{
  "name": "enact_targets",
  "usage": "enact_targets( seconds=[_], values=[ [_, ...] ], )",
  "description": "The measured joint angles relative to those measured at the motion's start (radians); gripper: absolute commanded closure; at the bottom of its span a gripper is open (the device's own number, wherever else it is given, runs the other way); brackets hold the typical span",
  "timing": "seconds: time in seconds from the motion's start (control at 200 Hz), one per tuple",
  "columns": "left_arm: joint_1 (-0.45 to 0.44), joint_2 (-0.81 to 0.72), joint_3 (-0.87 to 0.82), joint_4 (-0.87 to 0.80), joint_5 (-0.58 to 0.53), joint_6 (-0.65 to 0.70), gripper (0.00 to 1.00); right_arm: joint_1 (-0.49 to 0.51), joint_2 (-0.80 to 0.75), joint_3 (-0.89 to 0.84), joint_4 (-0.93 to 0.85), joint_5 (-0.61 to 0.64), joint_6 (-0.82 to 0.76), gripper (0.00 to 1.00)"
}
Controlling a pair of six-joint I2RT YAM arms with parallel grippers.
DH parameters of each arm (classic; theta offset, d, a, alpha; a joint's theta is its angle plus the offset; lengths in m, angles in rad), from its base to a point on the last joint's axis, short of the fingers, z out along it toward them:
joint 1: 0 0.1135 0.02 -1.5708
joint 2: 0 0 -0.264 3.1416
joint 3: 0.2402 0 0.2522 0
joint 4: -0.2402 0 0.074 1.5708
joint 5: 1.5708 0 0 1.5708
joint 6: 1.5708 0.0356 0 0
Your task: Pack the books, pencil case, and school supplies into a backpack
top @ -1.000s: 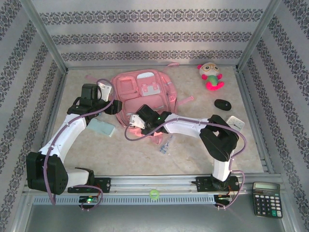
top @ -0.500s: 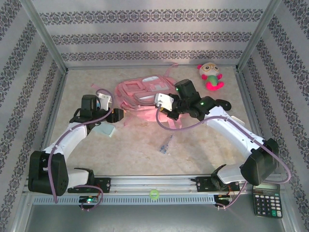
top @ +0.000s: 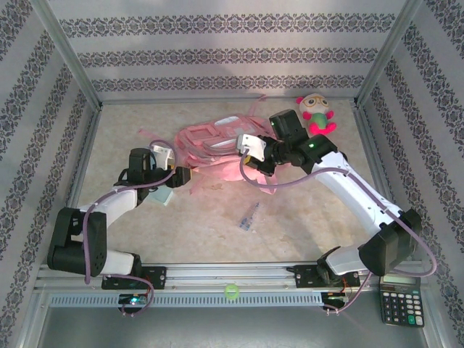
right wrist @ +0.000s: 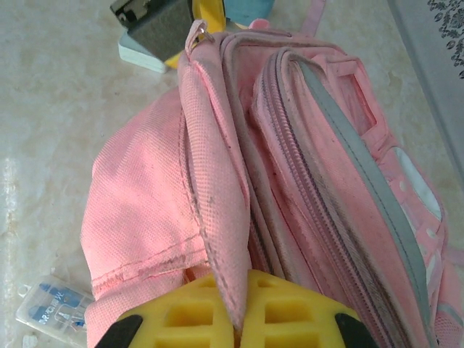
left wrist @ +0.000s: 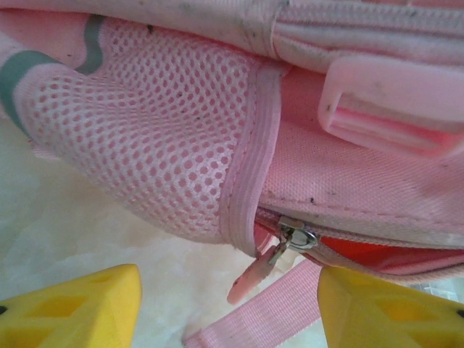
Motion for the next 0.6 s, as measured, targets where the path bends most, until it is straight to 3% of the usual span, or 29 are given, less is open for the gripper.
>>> enact_targets(
  seconds=[0.6],
  values=[
    [-0.047, 0.047, -0.089, 0.376, 0.096, -0.153, 0.34, -0.179, 0.095, 0.183, -0.127, -0.208, 0.014, 1.00]
  ],
)
